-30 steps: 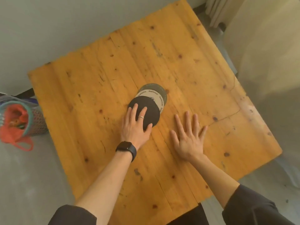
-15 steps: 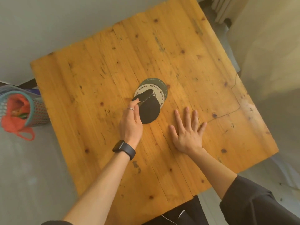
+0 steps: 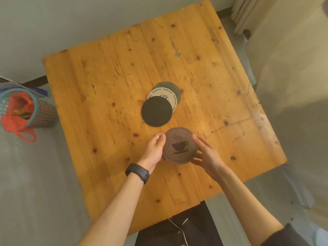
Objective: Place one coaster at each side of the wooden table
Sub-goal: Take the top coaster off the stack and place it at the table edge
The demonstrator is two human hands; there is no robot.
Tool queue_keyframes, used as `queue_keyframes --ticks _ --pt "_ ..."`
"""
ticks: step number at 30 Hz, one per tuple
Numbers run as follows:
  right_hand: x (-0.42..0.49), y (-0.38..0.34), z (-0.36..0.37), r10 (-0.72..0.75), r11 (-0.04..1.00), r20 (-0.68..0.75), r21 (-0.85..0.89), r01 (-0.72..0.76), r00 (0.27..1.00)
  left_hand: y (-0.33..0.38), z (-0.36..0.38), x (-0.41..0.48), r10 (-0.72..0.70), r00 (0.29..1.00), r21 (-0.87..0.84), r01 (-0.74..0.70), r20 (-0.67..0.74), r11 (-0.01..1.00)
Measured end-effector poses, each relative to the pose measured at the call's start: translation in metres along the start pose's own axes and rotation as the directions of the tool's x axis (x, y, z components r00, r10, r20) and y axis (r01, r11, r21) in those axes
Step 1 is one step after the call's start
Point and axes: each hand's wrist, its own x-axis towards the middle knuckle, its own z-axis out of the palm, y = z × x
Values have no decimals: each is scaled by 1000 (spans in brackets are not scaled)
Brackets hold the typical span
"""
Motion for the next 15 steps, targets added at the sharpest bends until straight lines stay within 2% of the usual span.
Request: queue_keyframes --ticks 2,7,11,15 --pt "-5 17 -3 -29 998 -34 -48 27 999 -9 3 -2 -5 1000 48 4 18 999" --pt "-11 64 -18 -83 966 -113 -255 51 990 -57 6 -19 -77 993 54 82 -92 995" --pt "-10 94 -32 -160 850 -85 -518 94 983 -102 15 -39 -76 979 70 90 -190 993" --pt "-13 106 -44 -200 760 -57 -640 118 978 -135 37 -55 -91 945 -7 93 -314 996"
